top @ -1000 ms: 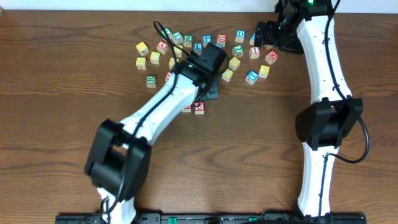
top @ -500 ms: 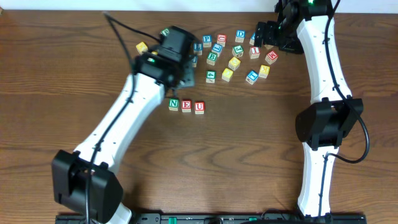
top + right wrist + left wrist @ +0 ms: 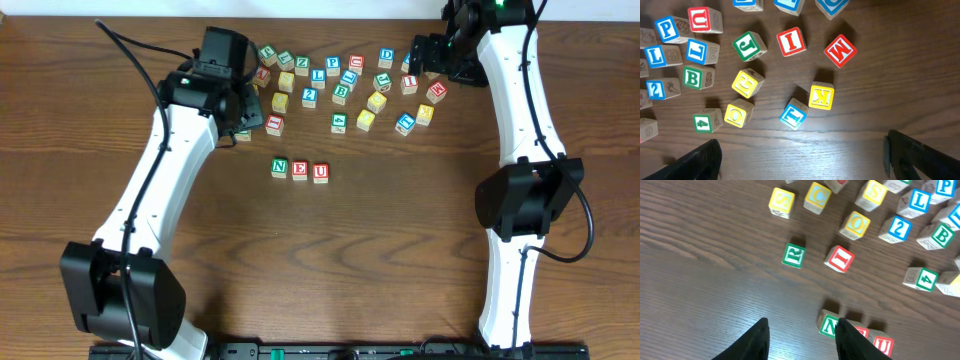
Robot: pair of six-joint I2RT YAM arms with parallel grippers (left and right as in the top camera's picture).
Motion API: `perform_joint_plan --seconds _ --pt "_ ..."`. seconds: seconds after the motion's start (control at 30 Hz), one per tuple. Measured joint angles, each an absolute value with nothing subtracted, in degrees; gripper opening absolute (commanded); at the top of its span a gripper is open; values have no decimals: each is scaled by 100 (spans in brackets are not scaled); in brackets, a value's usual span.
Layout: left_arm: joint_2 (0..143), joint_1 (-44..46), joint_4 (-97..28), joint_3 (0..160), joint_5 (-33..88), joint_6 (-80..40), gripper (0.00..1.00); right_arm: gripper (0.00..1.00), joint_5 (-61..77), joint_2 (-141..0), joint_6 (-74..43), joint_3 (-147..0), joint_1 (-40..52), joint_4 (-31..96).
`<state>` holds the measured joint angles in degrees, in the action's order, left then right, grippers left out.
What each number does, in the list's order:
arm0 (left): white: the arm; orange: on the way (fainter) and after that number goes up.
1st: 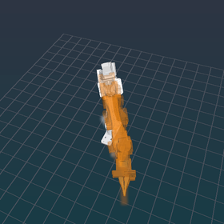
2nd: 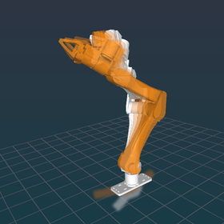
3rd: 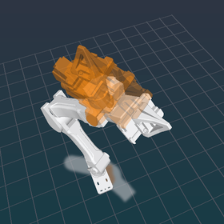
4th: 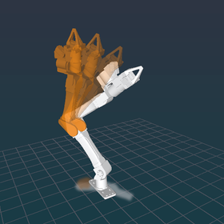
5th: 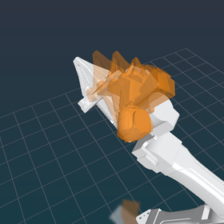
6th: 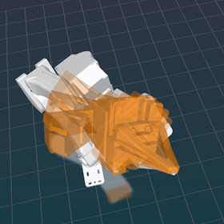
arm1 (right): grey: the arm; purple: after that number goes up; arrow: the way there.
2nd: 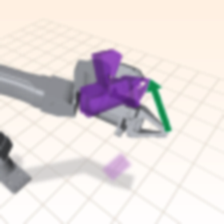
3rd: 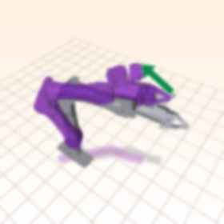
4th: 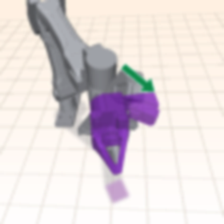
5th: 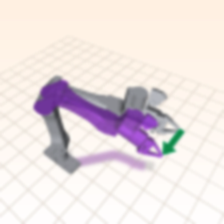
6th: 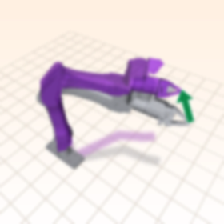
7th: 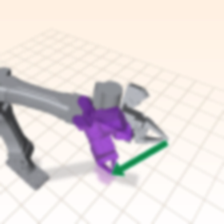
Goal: Spell out NEURIPS
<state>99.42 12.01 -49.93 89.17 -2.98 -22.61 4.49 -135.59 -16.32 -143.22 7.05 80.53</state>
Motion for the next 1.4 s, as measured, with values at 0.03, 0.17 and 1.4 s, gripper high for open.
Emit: perform_joint_plan --seconds 0.03,0.17,1.4 --pt "9942 1175 -4993 8917 -298 -2261 42 99 449 -13559 -1632 -14322 705 8055" --pt "9942 1129 -4989 8917 -298 -2261 42 99 449 -13559 -1632 -14322 705 8053" --pt "9942 1096 -4606 8917 -298 -2399 42 99 449 -13559 -1632 -14322 705 8055"
